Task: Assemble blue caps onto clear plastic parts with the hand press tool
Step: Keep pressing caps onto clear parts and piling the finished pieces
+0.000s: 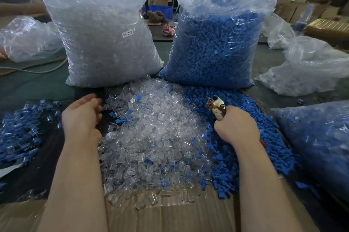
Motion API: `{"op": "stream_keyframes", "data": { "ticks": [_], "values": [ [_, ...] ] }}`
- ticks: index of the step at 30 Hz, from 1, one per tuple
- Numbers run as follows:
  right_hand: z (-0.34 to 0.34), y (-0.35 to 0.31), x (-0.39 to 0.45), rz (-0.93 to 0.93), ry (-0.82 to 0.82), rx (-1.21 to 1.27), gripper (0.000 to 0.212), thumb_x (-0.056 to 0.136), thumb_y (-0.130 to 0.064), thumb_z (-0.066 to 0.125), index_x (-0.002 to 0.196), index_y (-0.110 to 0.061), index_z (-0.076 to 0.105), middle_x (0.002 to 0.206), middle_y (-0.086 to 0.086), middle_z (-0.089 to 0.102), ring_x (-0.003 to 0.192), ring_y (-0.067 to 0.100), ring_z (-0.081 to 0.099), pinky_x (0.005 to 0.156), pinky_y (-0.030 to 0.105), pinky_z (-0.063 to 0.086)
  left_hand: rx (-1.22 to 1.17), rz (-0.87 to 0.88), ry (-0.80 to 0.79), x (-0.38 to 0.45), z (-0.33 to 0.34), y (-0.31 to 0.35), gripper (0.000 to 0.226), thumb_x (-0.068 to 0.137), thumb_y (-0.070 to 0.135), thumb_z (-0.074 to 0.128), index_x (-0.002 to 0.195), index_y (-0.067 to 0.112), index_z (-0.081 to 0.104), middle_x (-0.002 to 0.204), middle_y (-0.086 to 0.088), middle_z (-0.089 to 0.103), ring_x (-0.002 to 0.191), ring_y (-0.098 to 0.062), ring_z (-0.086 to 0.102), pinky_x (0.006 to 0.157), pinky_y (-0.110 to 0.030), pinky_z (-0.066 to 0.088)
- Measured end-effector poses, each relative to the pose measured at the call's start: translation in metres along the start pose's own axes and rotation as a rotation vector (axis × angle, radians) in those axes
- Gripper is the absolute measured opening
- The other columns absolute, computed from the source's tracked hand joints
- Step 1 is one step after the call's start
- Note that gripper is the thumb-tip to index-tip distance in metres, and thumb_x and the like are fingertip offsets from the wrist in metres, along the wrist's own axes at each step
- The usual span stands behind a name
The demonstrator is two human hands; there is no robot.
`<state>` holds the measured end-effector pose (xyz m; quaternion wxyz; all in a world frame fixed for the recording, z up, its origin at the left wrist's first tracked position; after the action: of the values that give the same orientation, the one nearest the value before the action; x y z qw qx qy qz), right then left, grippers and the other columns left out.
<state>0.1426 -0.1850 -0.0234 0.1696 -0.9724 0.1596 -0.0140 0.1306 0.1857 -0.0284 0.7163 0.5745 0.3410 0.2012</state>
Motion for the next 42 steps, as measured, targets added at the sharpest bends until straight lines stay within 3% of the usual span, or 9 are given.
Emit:
{"op": "stream_keyframes", "data": {
  "ticks": [4,8,11,20,26,30,34,39,42],
  "values": [
    [0.000,-0.005,-0.002,-0.009,-0.009,-0.021,0.012,0.084,-0.025,0.058,0.083,-0.017,0.050,0.077,0.003,0.054,0.064,0.021,0.050,0.051,0.029,0.032,0.631,0.184,-0.209,-0.009,0.029,-0.005,0.025,0.094,0.021,0.060,0.117,0.022,0.068,0.097,0.001,0.064,0.082,-0.016,0.057,0.084,-0.043,0.053],
    [0.001,-0.008,-0.004,-0.019,-0.013,-0.039,0.016,0.085,-0.025,0.059,0.077,-0.017,0.048,0.074,0.002,0.053,0.061,0.019,0.047,0.050,0.028,0.031,0.966,0.239,-0.338,-0.021,0.046,-0.012,0.038,0.092,0.019,0.058,0.130,0.021,0.061,0.116,-0.011,0.066,0.089,-0.030,0.064,0.082,-0.040,0.055],
    [0.001,-0.010,-0.005,-0.020,-0.015,-0.042,0.019,0.087,-0.028,0.059,0.077,-0.018,0.047,0.074,0.001,0.051,0.060,0.018,0.045,0.049,0.028,0.029,0.999,0.278,-0.386,-0.026,0.053,-0.014,0.032,0.091,0.016,0.059,0.122,0.020,0.064,0.097,-0.005,0.068,0.078,-0.022,0.063,0.071,-0.032,0.051],
    [0.002,-0.010,-0.005,-0.047,-0.001,-0.020,0.011,0.085,-0.024,0.057,0.089,-0.018,0.049,0.074,-0.001,0.048,0.071,0.027,0.049,0.057,0.032,0.033,0.786,0.324,-0.374,-0.044,0.055,0.004,0.007,0.083,0.015,0.074,0.088,0.020,0.073,0.086,0.000,0.071,0.078,-0.018,0.065,0.080,-0.036,0.055],
    [0.001,-0.009,-0.001,-0.044,0.038,0.066,0.013,0.084,-0.026,0.058,0.088,-0.019,0.049,0.077,0.000,0.053,0.064,0.019,0.047,0.053,0.030,0.031,0.877,0.381,-0.443,-0.048,0.066,0.002,0.016,0.087,0.009,0.062,0.094,0.022,0.071,0.082,0.000,0.068,0.074,-0.019,0.064,0.070,-0.031,0.053],
    [-0.002,-0.011,0.000,-0.076,0.092,0.217,0.015,0.081,-0.026,0.058,0.076,-0.022,0.046,0.073,-0.002,0.054,0.064,0.017,0.048,0.054,0.031,0.033,0.837,0.412,-0.537,-0.054,0.075,0.002,0.014,0.086,0.014,0.070,0.089,0.028,0.070,0.080,0.002,0.069,0.068,-0.014,0.063,0.059,-0.026,0.046],
    [-0.004,-0.013,0.001,-0.072,0.099,0.293,0.013,0.079,-0.029,0.059,0.080,-0.024,0.046,0.076,-0.003,0.056,0.067,0.017,0.050,0.054,0.031,0.033,0.799,0.456,-0.589,-0.066,0.087,0.000,0.018,0.087,0.013,0.068,0.084,0.031,0.069,0.082,0.007,0.071,0.076,-0.011,0.066,0.065,-0.025,0.049],
    [-0.006,-0.013,0.000,-0.066,0.118,0.344,0.015,0.082,-0.032,0.058,0.079,-0.026,0.045,0.077,-0.004,0.055,0.068,0.016,0.050,0.054,0.031,0.031,0.787,0.464,-0.702,-0.077,0.095,-0.001,0.023,0.086,0.015,0.070,0.084,0.038,0.069,0.084,0.017,0.070,0.081,0.003,0.065,0.062,-0.010,0.041],
    [-0.008,-0.016,0.000,-0.083,0.137,0.377,0.015,0.084,-0.036,0.061,0.087,-0.023,0.055,0.083,0.000,0.061,0.075,0.024,0.057,0.063,0.036,0.044,0.795,0.474,-0.734,-0.080,0.097,-0.001,0.024,0.085,0.013,0.072,0.086,0.037,0.069,0.084,0.018,0.070,0.082,0.005,0.064,0.064,-0.009,0.040]
  ]
}}
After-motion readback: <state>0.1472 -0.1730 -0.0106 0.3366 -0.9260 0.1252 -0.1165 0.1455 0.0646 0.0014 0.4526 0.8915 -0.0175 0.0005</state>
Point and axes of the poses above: each hand's wrist, its own x-axis towards the middle knuckle, its own z-axis out of the palm, y = z × x, the point moved 7 cm from there along x, towards the middle knuckle
